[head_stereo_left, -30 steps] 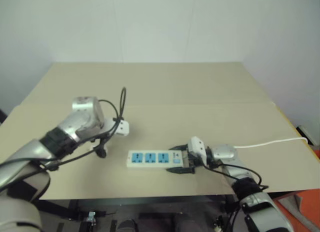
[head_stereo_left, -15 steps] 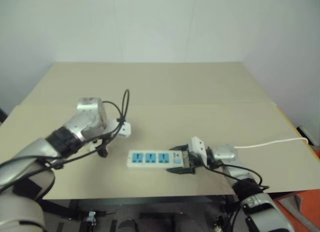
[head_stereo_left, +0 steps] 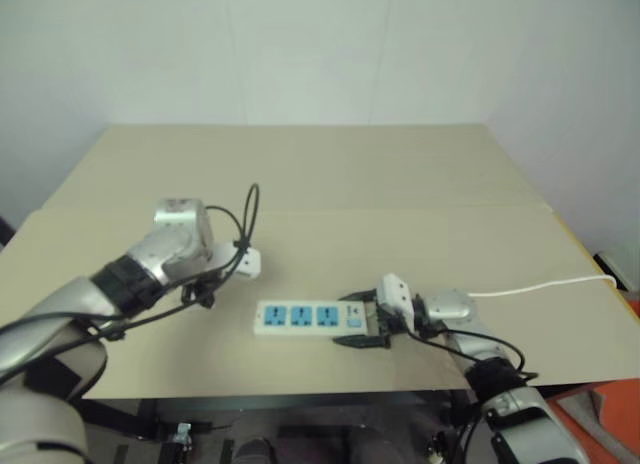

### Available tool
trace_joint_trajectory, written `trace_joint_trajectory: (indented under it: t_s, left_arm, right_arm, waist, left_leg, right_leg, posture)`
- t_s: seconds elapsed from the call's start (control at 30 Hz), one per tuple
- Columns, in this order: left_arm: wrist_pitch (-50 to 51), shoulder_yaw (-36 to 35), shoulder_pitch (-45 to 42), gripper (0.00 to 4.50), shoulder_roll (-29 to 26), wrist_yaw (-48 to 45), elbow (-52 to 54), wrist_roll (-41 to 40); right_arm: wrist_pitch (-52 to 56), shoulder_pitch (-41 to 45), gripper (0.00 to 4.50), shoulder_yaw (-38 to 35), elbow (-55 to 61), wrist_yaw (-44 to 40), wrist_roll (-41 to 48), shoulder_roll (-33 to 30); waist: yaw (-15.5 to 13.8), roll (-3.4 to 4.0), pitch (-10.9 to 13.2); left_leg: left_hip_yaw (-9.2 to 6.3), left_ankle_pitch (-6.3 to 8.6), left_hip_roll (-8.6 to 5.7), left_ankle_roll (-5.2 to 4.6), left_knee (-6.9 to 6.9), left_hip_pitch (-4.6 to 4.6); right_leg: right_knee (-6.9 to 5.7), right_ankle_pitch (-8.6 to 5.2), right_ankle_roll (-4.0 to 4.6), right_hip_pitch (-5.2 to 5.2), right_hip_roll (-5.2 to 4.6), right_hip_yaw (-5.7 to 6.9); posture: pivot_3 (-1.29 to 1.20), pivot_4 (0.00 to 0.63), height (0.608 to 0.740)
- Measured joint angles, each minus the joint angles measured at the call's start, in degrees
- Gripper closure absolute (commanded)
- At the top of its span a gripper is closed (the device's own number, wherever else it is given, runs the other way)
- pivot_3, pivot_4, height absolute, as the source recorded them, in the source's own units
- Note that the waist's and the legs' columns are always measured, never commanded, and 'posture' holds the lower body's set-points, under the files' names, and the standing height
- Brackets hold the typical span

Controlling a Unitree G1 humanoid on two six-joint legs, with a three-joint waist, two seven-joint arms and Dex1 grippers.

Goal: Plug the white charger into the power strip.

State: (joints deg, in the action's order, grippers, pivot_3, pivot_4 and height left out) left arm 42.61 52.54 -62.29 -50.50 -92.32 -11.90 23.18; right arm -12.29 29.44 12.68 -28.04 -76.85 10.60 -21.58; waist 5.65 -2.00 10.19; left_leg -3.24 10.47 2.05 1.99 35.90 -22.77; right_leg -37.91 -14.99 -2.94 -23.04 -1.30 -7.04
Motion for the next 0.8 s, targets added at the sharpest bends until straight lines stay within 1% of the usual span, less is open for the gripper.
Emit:
trace_joint_trajectory:
  t_s: [0.1, 0.2, 0.3, 0.33, 0.37, 0.4, 0.5, 0.63, 0.8]
  left_arm:
    - [-0.4, -4.8, -0.6, 3.51, 2.5, 0.5, -2.1, -2.2]
    - [-2.6, -12.0, -1.7, 3.51, 5.9, 4.3, -4.8, -5.6]
    - [-4.8, -23.7, -2.3, 3.51, 11.0, 11.5, -8.2, -11.4]
    - [-6.8, -29.9, -2.3, 3.51, 13.8, 15.2, -9.2, -15.0]
    - [-8.1, -32.7, -2.3, 3.51, 14.9, 17.2, -9.2, -16.9]
    - [-9.8, -37.2, -2.3, 3.51, 17.0, 20.1, -9.2, -19.7]
    - [-11.9, -47.8, -1.1, 3.51, 21.5, 25.7, -8.0, -27.7]
    - [-13.5, -54.4, 4.2, 3.51, 24.9, 26.7, -4.8, -35.8]
    - [-14.6, -56.2, 12.4, 3.51, 26.2, 22.9, 0.4, -44.2]
  right_arm:
    - [0.0, 0.0, 1.09, 0.0, 0.0, 0.0, 0.0, -0.2]
    - [0.0, 0.0, 1.09, 0.0, 0.0, 0.0, 0.1, -0.1]
    - [0.0, 0.0, 1.09, 0.0, 0.0, -0.1, 0.1, -0.1]
    - [0.0, 0.1, 1.09, 0.0, -0.1, -0.1, 0.1, -0.1]
    - [0.0, 0.1, 1.09, 0.0, -0.1, -0.1, 0.1, -0.1]
    - [0.0, 0.1, 1.09, 0.1, -0.1, -0.1, 0.1, 0.0]
    - [0.0, 0.2, 1.09, 0.1, -0.3, 0.0, -0.1, 0.2]
    - [-0.1, 0.2, 1.09, 0.1, -0.4, 0.0, -0.1, 0.2]
    - [-0.1, 0.3, 1.09, 0.1, -0.5, 0.0, -0.2, 0.3]
  waist:
    - [-0.1, 0.0, 0.0]
    - [-0.1, -0.01, 0.0]
    - [-0.1, 0.0, 0.0]
    - [-0.1, 0.0, 0.0]
    - [0.0, 0.0, 0.0]
    - [0.0, 0.0, 0.0]
    - [0.1, 0.08, -0.1]
    - [0.1, 0.12, -0.1]
    - [0.2, 0.12, -0.1]
  left_leg:
    - [-0.01, 0.0, 0.0, 0.0, 0.02, -0.01]
    - [-0.02, 0.0, 0.01, 0.0, 0.02, -0.03]
    - [-0.01, 0.0, 0.0, 0.0, 0.02, -0.03]
    - [-0.01, 0.0, 0.0, -0.01, 0.03, -0.04]
    - [-0.01, 0.0, 0.01, 0.0, 0.03, -0.05]
    - [0.01, 0.0, 0.0, -0.01, 0.03, -0.03]
    - [0.03, 0.0, -0.01, -0.01, 0.02, 0.03]
    - [0.04, 0.0, -0.01, 0.0, 0.03, 0.09]
    - [0.03, 0.0, -0.01, 0.0, 0.04, 0.11]
  right_leg:
    - [0.01, 0.0, 0.0, 0.01, -0.01, 0.02]
    - [0.02, 0.0, 0.0, 0.0, -0.01, 0.03]
    - [0.02, 0.01, 0.01, 0.0, -0.03, 0.02]
    - [0.03, 0.01, 0.02, -0.01, -0.04, 0.02]
    - [0.01, 0.02, 0.03, -0.02, -0.05, 0.02]
    - [-0.02, 0.03, 0.03, -0.01, -0.05, -0.01]
    - [-0.06, 0.18, 0.29, 0.01, -0.06, -0.03]
    - [-0.06, 0.25, 0.4, 0.07, -0.06, -0.03]
    - [-0.06, 0.26, 0.43, 0.09, -0.06, -0.02]
  posture:
    - [0.0, 0.15, 0.74]
    - [0.0, 0.15, 0.74]
    - [0.0, 0.15, 0.74]
    - [0.0, 0.15, 0.74]
    - [0.0, 0.15, 0.74]
    - [0.0, 0.15, 0.74]
    - [0.0, 0.15, 0.74]
    - [0.0, 0.15, 0.74]
    - [0.0, 0.15, 0.74]
